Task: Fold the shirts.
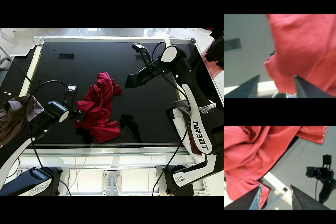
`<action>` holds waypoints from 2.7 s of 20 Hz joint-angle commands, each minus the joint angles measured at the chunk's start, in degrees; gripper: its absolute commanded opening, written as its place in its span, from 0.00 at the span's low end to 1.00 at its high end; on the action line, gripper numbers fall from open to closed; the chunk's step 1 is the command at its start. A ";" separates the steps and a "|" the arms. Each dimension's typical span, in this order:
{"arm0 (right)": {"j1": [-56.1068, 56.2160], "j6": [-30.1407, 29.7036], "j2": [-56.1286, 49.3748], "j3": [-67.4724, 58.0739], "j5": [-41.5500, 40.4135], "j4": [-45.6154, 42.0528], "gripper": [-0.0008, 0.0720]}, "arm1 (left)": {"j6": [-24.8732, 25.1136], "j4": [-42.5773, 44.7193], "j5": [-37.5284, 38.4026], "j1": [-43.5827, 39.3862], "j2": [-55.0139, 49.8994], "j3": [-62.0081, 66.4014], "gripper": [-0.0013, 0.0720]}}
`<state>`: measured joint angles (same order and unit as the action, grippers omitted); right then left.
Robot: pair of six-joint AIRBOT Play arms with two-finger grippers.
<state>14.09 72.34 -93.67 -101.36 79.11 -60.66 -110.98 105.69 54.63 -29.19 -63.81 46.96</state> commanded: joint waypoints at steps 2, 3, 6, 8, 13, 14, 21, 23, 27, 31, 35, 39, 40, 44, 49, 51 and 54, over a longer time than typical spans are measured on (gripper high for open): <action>-0.11 0.48 -0.61 -0.02 -0.76 -0.17 0.56 | 2.25 -0.96 -7.10 1.01 -5.86 -0.52 0.57; -0.11 0.46 -0.61 -0.02 -0.74 0.07 0.56 | 2.14 -0.98 -8.24 1.75 -6.82 -0.52 0.57; -0.11 0.46 -0.61 -0.02 -0.85 0.50 0.56 | 2.14 -1.27 -10.91 4.22 -7.96 0.07 0.56; -0.11 0.46 -0.61 -0.02 -1.68 0.50 0.56 | 1.05 -1.40 -11.78 5.18 -7.96 1.20 0.03; -0.11 0.44 -1.03 0.00 -10.51 -0.24 0.56 | 0.92 -0.66 -11.65 5.99 -6.78 4.70 0.04; -0.11 0.76 -1.55 0.00 -12.63 -0.59 0.56 | 0.90 -0.55 -11.47 6.36 -5.70 5.11 0.04; -0.28 25.05 -13.73 0.00 -22.12 4.52 0.62 | 0.92 -0.50 -9.79 10.29 5.49 5.18 0.04; -0.33 27.10 -16.74 0.17 -22.21 5.31 0.62 | 0.90 -0.55 -9.40 11.19 6.56 5.18 0.04; -1.70 31.78 -17.22 5.79 -26.56 5.42 0.62 | 0.90 -0.55 -6.82 11.50 6.51 5.18 0.04; -1.79 32.24 -17.22 12.44 -33.18 11.15 0.62 | 0.90 -0.50 -6.84 11.50 6.49 5.16 0.04; -1.75 31.95 -17.40 14.88 -37.24 15.87 0.62 | 0.90 -0.52 -6.86 11.50 6.49 5.16 0.04; -1.66 31.87 -17.44 14.88 -40.35 17.97 0.62 | 0.90 -0.52 -6.91 11.50 6.49 5.16 0.04; -1.64 31.85 -17.46 14.88 -40.76 18.53 0.62 | 0.90 -0.52 -6.91 11.50 6.49 5.16 0.04; -0.68 31.52 -18.38 14.86 -41.03 19.63 0.61 | 0.87 -0.55 -7.04 11.50 6.49 5.16 0.04; 2.05 28.52 -20.22 14.80 -42.27 22.91 0.53 | 0.87 -0.55 -7.02 11.47 6.49 5.16 0.04; 2.14 28.48 -20.15 14.34 -42.99 23.34 0.30 | 0.90 -0.52 -7.04 11.50 6.49 5.16 0.04; 1.14 24.72 -19.39 9.73 -42.56 23.10 0.03 | 0.90 2.14 -7.91 11.47 6.64 5.20 0.04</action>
<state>15.62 100.18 -113.45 -88.82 36.75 -38.00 -110.10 105.69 47.53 -17.76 -57.30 52.07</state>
